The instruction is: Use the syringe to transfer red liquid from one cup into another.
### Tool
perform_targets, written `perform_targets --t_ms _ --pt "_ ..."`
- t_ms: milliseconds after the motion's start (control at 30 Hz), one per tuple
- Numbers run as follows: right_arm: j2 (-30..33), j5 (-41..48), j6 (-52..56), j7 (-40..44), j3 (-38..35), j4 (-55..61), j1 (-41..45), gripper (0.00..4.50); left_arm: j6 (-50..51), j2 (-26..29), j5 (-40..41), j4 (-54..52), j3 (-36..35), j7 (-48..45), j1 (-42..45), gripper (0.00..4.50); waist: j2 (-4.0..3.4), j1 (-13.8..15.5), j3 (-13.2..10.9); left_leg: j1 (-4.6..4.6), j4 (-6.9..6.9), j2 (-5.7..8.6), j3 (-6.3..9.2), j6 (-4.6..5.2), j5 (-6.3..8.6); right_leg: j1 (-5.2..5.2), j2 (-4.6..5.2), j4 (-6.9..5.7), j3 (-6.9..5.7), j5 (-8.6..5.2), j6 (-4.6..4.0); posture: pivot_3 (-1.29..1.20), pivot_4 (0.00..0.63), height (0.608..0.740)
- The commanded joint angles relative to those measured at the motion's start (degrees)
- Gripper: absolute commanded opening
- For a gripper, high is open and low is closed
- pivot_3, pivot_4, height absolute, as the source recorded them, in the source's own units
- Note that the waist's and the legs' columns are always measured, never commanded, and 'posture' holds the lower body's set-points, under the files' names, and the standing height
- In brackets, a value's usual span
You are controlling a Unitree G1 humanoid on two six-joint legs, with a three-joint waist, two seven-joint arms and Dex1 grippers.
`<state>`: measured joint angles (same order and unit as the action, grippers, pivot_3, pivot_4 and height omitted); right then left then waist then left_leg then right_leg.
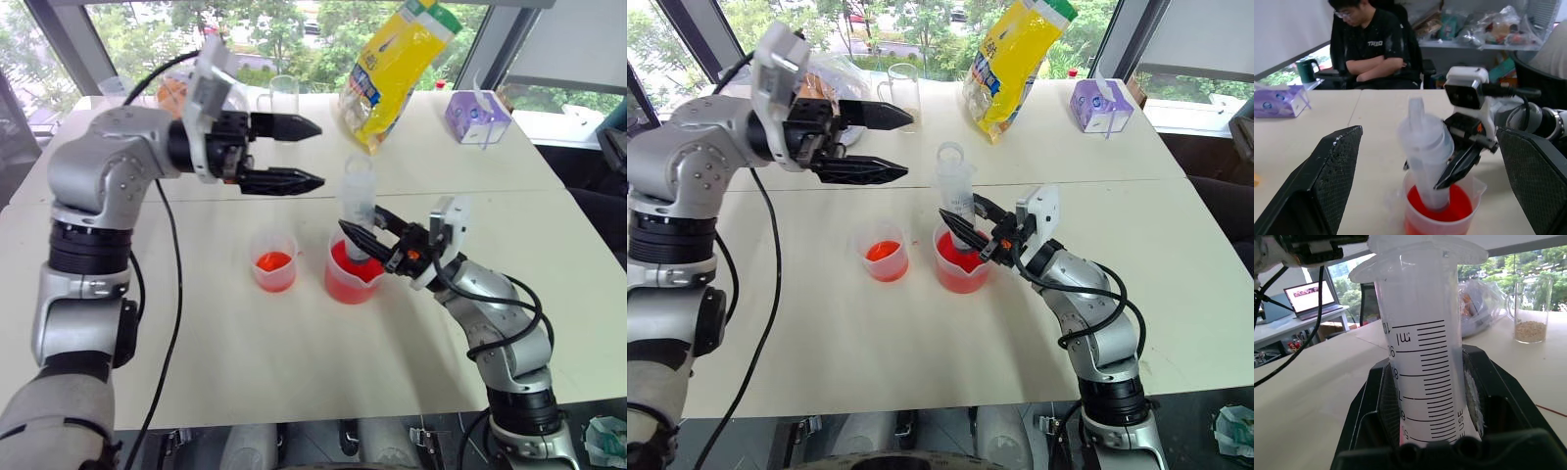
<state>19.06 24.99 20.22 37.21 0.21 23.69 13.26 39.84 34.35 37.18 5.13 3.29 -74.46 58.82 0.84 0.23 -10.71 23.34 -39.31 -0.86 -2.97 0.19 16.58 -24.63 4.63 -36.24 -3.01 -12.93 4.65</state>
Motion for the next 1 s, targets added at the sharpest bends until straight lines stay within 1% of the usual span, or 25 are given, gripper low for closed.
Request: perform_targets --t_ms 33,200,600,633,667,733,767,800,833,867,933,1000 --pt "0.35 -0.92 -2.43 -0.16 0.40 0.94 -0.70 1.43 -0.17 -1.58 -0.86 0.40 0.49 0.97 1.73 4.50 0.00 0.04 0.00 0.00 -0.01 0.00 0.00 0.00 0.00 0.00 0.00 0.00 0.00 0.00 0.00 0.00 0.150 0.740" --pt "0.64 -1.80 -3.27 -0.38 1.10 0.93 -1.34 1.43 0.21 -4.56 -2.30 0.68 2.32 2.21 1.08 4.50 0.00 0.05 0.00 -0.01 -0.01 0.00 0.01 0.00 0.00 0.02 0.00 0.00 0.00 0.00 0.00 0.00 0.150 0.740" --pt "1.96 -2.37 -3.36 -0.69 2.19 2.06 -1.98 1.43 0.18 -6.99 -3.93 2.61 3.11 3.66 0.95 4.50 0.00 0.11 0.00 -0.04 -0.02 0.00 0.03 0.00 0.00 0.05 0.00 -0.01 0.00 0.00 0.00 0.00 0.150 0.740" --pt "2.01 -2.43 -3.31 -0.67 2.28 2.10 -2.00 1.43 0.18 -7.12 -4.00 2.72 3.14 3.76 0.91 3.95 0.00 0.13 0.00 -0.05 -0.02 0.00 0.03 0.00 0.00 0.05 0.00 -0.01 0.00 0.00 0.00 0.00 0.150 0.740" --pt "2.13 -2.55 -3.27 -0.64 2.38 2.11 -2.03 1.43 0.21 -7.29 -4.04 2.71 3.17 3.82 0.71 3.68 0.00 0.15 0.00 -0.04 -0.02 0.00 0.03 0.00 0.00 0.05 0.00 -0.01 0.00 0.00 0.00 0.00 0.150 0.740" --pt "2.30 -2.49 -3.08 -0.76 2.43 2.40 -2.17 1.43 0.45 -7.64 -3.99 2.42 3.09 4.05 0.35 2.68 0.00 0.16 0.00 -0.04 -0.02 0.00 0.03 0.00 0.00 0.06 0.00 -0.01 0.00 0.00 0.00 0.00 0.150 0.740" --pt "2.37 -2.46 -3.03 -0.83 2.44 2.51 -2.22 1.43 0.60 -7.78 -3.90 2.34 2.98 4.13 0.29 2.30 0.00 0.16 0.00 -0.05 -0.02 0.00 0.03 0.00 0.00 0.05 0.00 -0.01 0.00 0.00 0.00 0.00 0.150 0.740" --pt "2.42 -2.43 -3.01 -0.88 2.45 2.58 -2.25 1.43 0.71 -7.87 -3.81 2.31 2.91 4.18 0.28 1.76 0.00 0.17 0.00 -0.05 -0.02 0.00 0.03 0.00 0.00 0.05 0.00 -0.01 0.00 0.00 0.00 0.00 0.150 0.740" --pt "2.49 -2.38 -2.93 -0.94 2.46 2.70 -2.32 1.43 0.77 -7.98 -3.72 2.29 2.86 4.20 0.28 1.38 0.00 0.17 0.00 -0.05 -0.02 0.00 0.03 0.00 0.00 0.06 0.00 -0.01 0.00 0.00 0.00 0.00 0.150 0.740" --pt "2.57 -2.30 -2.80 -0.99 2.44 2.80 -2.33 1.43 0.78 -8.08 -3.66 2.34 2.85 4.15 0.35 0.85 0.00 0.18 0.00 -0.05 -0.02 0.00 0.03 0.00 0.00 0.06 0.00 -0.01 0.00 0.00 0.00 0.00 0.150 0.740" --pt "2.79 -2.11 -2.49 -1.08 2.37 3.00 -2.41 1.43 0.73 -8.22 -3.68 2.38 2.86 4.01 0.44 0.06 0.01 0.20 0.00 -0.05 -0.02 0.00 0.03 0.00 0.00 0.07 0.00 -0.01 0.00 0.00 0.00 0.00 0.150 0.740" --pt "3.00 -1.94 -2.25 -1.16 2.29 3.07 -2.40 1.43 0.66 -8.29 -3.75 2.36 2.81 3.85 0.56 0.06 0.01 0.21 0.00 -0.05 -0.02 0.00 0.03 0.00 0.00 0.07 0.00 -0.01 0.00 0.00 0.00 0.00 0.150 0.740"
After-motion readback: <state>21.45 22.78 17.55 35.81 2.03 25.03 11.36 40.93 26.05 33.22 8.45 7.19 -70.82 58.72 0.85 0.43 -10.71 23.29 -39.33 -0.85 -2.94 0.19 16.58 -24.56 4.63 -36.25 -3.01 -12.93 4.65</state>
